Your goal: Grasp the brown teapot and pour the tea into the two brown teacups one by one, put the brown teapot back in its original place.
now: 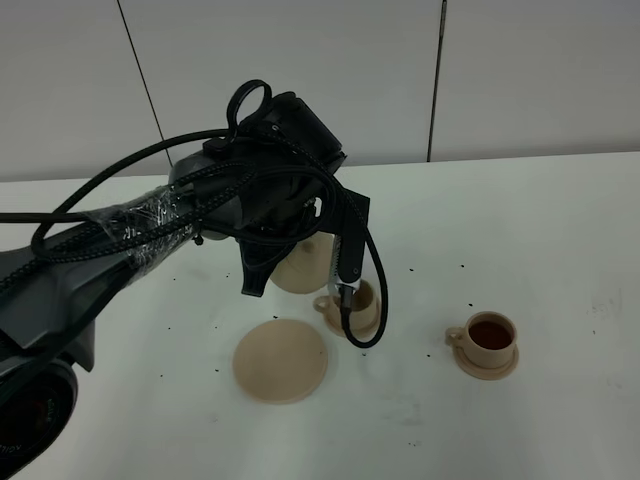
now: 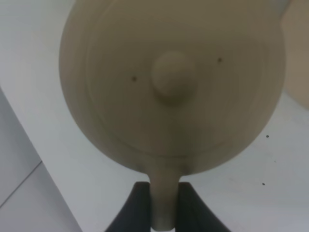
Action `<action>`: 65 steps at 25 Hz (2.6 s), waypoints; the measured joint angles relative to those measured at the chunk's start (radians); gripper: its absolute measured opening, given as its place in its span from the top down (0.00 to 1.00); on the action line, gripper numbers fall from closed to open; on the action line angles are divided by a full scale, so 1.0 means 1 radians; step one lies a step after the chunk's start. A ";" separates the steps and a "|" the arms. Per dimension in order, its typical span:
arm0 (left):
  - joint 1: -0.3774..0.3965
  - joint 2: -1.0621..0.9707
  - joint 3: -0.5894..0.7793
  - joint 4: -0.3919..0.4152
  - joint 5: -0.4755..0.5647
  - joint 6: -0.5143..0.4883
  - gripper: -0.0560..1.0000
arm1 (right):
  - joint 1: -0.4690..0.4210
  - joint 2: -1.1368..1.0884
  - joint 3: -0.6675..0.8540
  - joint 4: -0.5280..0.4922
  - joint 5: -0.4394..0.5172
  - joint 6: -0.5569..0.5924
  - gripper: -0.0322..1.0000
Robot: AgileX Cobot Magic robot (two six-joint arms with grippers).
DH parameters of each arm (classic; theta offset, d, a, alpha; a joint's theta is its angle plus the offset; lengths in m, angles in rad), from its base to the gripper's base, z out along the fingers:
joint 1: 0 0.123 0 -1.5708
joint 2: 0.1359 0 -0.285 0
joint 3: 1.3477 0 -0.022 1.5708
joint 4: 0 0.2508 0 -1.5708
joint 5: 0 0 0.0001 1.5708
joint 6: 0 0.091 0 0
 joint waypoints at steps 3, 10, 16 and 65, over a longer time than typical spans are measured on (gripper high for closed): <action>0.000 0.000 0.000 0.004 0.000 0.015 0.79 | 0.000 0.000 0.000 0.000 0.000 -0.001 0.74; 0.000 0.000 0.000 0.006 0.001 0.025 0.79 | 0.000 0.000 0.000 0.000 0.000 -0.001 0.74; 0.000 0.000 0.000 0.050 -0.004 0.031 0.79 | 0.000 0.000 0.000 0.000 0.000 -0.001 0.74; -0.048 0.043 0.000 0.233 -0.126 0.270 0.79 | 0.000 0.000 0.000 -0.005 0.000 -0.001 0.74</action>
